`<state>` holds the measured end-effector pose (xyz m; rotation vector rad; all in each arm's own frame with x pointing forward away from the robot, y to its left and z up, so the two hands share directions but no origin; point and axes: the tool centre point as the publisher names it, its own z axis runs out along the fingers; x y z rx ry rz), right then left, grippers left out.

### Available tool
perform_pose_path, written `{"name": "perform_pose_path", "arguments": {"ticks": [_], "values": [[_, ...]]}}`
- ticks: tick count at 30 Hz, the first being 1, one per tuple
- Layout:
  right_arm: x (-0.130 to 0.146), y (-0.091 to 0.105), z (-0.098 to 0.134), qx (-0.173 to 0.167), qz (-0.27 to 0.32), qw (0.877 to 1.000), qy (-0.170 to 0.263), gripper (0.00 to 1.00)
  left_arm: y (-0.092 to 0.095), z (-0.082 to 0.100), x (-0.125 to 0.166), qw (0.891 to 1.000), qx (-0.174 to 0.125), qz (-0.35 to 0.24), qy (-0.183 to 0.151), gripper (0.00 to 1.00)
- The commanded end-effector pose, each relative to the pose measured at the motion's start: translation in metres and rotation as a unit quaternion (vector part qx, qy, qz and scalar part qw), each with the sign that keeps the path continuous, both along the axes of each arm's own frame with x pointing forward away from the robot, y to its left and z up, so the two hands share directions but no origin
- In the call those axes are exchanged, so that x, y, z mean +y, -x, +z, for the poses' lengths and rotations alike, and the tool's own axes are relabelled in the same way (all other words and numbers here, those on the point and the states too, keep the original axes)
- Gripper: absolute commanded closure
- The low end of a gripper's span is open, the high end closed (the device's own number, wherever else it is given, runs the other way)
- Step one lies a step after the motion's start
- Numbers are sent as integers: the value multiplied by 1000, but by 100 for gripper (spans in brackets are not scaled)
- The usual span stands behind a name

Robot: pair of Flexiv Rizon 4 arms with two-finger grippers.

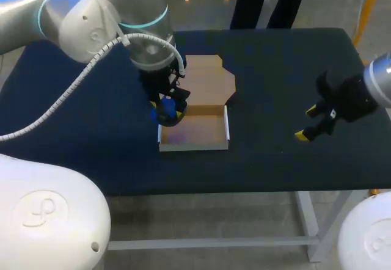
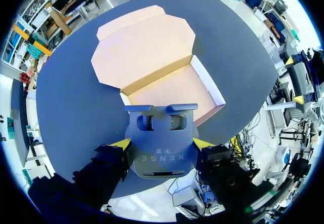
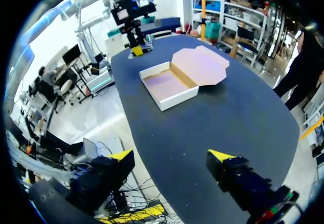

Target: Assemble the packaging by folding the flat box into shape, placing the metal phone stand inside, and closing the box properly

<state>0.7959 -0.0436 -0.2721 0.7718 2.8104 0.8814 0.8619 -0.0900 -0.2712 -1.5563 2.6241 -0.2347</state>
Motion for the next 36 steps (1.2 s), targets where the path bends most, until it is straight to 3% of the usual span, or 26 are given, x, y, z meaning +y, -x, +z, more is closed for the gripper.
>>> {"name": "perform_pose_path", "arguments": {"ticks": [1,19,36], "values": [[-2,0,1,0,1,1000,-2,0,-11,-10,-20,1000,1,1,-25,100],[-2,0,1,0,1,1000,-2,0,-40,-55,-68,999,1,-34,-23,100],[-2,0,1,0,1,1000,-2,0,-48,-92,-65,999,4,-40,-18,100]]}}
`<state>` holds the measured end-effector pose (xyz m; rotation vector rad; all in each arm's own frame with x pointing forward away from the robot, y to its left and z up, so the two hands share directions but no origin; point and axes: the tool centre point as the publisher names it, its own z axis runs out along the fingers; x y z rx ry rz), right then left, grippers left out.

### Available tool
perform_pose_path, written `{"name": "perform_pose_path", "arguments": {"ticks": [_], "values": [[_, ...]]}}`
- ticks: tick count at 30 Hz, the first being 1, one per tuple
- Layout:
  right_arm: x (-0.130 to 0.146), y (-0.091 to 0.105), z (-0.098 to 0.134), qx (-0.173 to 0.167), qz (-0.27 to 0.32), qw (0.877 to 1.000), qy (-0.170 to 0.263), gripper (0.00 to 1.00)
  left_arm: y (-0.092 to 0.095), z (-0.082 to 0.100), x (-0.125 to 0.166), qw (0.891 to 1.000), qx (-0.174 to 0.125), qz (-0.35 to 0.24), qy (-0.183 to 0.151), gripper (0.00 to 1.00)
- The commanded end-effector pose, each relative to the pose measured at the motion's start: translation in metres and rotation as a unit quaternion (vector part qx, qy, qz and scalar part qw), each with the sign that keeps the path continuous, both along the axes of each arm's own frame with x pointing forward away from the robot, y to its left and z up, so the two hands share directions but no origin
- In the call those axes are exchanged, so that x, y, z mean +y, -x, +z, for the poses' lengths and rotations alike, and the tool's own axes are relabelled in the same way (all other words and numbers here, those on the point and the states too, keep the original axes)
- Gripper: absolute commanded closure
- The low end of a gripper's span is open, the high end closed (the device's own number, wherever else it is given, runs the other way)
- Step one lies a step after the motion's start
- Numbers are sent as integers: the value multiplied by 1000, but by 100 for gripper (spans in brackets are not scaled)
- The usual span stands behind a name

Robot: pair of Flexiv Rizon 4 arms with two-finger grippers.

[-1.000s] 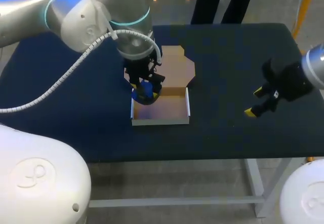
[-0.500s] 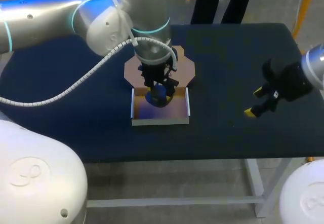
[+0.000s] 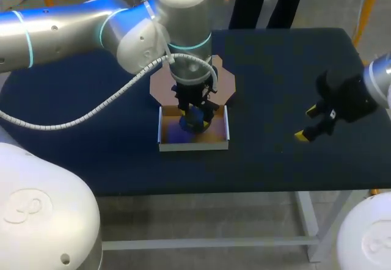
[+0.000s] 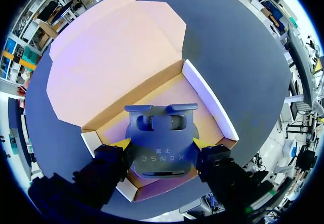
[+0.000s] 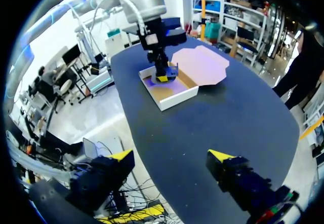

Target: Assemble the packaging by folding the flat box into shape, placing the metal phone stand inside, and closing the box properly

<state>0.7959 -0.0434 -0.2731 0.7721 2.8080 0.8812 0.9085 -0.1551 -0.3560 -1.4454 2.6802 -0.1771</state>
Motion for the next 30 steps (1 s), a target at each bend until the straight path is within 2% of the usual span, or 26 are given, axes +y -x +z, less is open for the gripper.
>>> {"name": "perform_pose_path", "arguments": {"ticks": [1,21,22,25,26,27,28,30], "values": [[-2,0,2,1,2,1000,-2,0,-1,-8,1,1000,0,-2,5,100],[-2,0,2,1,2,1000,-2,0,-9,-35,7,1000,3,18,-1,100],[-2,0,2,1,2,1000,-2,0,-9,-36,7,1000,1,22,-8,91],[-2,0,2,1,2,1000,-2,0,-10,-38,7,1000,-1,27,-13,50],[-2,0,2,1,2,1000,-2,0,-11,-38,7,1000,-2,28,-14,26],[-2,0,2,1,2,1000,-2,0,-11,-38,7,999,-1,30,-14,8],[-2,0,2,1,2,1000,-2,0,-11,-38,7,999,-1,31,-13,2],[-2,0,2,1,2,1000,-2,0,-12,-38,7,999,-1,35,-12,0]]}}
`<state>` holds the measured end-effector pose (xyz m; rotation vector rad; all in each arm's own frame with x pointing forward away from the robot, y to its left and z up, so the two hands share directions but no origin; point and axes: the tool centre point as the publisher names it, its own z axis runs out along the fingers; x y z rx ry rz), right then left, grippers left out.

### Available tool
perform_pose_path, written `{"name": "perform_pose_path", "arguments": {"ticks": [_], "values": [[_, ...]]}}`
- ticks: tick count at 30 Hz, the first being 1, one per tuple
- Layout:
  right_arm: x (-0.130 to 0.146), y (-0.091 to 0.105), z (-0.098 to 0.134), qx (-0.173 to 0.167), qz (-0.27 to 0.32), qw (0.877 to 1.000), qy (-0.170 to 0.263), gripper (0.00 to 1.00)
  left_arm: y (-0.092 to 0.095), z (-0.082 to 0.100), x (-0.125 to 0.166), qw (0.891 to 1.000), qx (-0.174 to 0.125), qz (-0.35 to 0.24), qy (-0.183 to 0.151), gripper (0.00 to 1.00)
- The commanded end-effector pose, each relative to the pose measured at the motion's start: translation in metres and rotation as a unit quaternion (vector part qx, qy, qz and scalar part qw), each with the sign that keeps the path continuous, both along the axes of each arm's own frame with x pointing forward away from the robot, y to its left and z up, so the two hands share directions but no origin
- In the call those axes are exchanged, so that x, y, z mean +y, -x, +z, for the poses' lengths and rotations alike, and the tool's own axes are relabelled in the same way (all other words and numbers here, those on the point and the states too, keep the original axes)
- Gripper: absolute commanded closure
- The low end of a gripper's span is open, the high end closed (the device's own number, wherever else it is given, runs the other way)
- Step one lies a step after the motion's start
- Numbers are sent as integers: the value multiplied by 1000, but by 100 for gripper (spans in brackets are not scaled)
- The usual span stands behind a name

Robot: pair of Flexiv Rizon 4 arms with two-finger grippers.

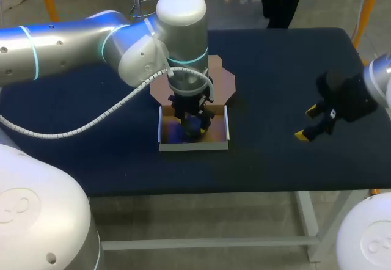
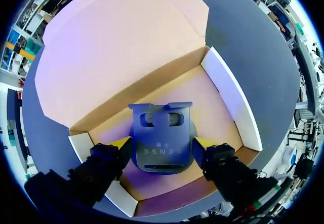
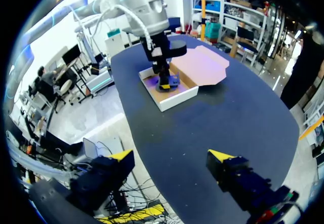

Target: Assemble the packaging by folding the flat box into shape, placing the metal phone stand inside, and closing the box properly

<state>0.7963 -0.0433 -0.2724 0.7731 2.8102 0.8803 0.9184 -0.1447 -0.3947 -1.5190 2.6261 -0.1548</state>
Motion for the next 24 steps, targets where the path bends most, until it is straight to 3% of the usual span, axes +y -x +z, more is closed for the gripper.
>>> {"name": "perform_pose_path", "arguments": {"ticks": [1,8,15,24], "values": [[-2,1,1,0,2,1000,-3,0,-2,0,-3,1000,0,5,-5,0],[-2,1,1,0,2,1000,-3,0,3,8,-4,999,-4,32,-6,0],[-2,1,1,0,2,1000,-3,0,7,20,-5,995,-10,103,-8,0],[-2,1,1,0,2,1000,-3,0,15,26,-10,985,5,173,14,0]]}}
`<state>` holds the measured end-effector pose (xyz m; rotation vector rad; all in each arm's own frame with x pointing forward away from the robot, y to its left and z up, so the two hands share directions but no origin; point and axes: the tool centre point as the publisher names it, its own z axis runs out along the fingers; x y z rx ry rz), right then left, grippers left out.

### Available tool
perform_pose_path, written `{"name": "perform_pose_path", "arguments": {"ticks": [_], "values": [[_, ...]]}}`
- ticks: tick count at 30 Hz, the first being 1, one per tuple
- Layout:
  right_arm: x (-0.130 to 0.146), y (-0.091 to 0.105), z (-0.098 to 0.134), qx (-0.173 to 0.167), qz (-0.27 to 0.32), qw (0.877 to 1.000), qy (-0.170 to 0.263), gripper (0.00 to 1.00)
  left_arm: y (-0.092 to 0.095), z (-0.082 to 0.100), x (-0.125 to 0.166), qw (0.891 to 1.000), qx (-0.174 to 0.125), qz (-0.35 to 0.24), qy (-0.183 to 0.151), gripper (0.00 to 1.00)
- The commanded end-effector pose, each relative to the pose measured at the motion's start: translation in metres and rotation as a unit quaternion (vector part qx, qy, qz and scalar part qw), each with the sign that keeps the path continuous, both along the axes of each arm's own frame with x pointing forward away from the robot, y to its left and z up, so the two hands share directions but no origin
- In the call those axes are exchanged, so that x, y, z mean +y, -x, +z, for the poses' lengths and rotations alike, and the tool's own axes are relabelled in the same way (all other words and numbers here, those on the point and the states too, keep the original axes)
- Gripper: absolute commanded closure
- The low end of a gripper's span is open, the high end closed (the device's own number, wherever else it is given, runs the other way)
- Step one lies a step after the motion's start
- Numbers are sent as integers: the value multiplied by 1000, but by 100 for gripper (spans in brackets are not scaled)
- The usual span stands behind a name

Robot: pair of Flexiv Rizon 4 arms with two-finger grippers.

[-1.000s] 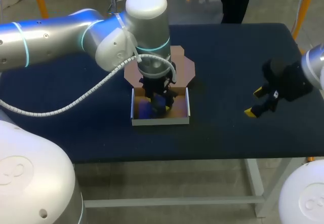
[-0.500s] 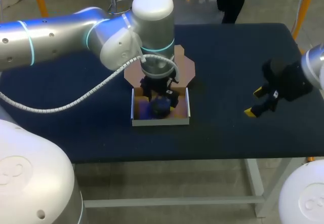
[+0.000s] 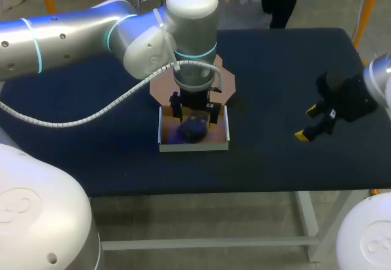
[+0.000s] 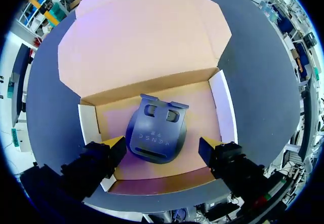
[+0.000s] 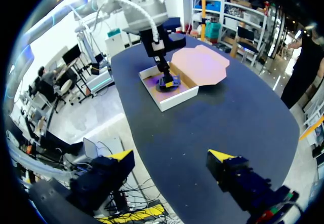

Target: Assemble the packaging by folding the flat box into shape, placing the metal phone stand inside, and closing the box properly

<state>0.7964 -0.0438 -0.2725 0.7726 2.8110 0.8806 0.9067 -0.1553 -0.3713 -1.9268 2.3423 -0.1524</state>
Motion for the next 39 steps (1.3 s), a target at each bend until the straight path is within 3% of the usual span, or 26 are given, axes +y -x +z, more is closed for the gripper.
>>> {"name": "perform_pose_path", "arguments": {"ticks": [1,14,22,29,39], "values": [[-1,1,1,0,1,1000,-2,0,3,2,0,1000,3,11,3,0],[-1,1,1,0,1,1000,-2,0,3,2,0,1000,3,11,3,0],[-1,1,1,0,1,1000,-2,0,8,-12,0,997,17,69,9,0],[-1,1,1,0,1,1000,-2,0,9,-19,3,996,21,83,17,0],[-1,1,1,0,1,1000,-2,0,29,-21,3,994,30,102,1,0]]}}
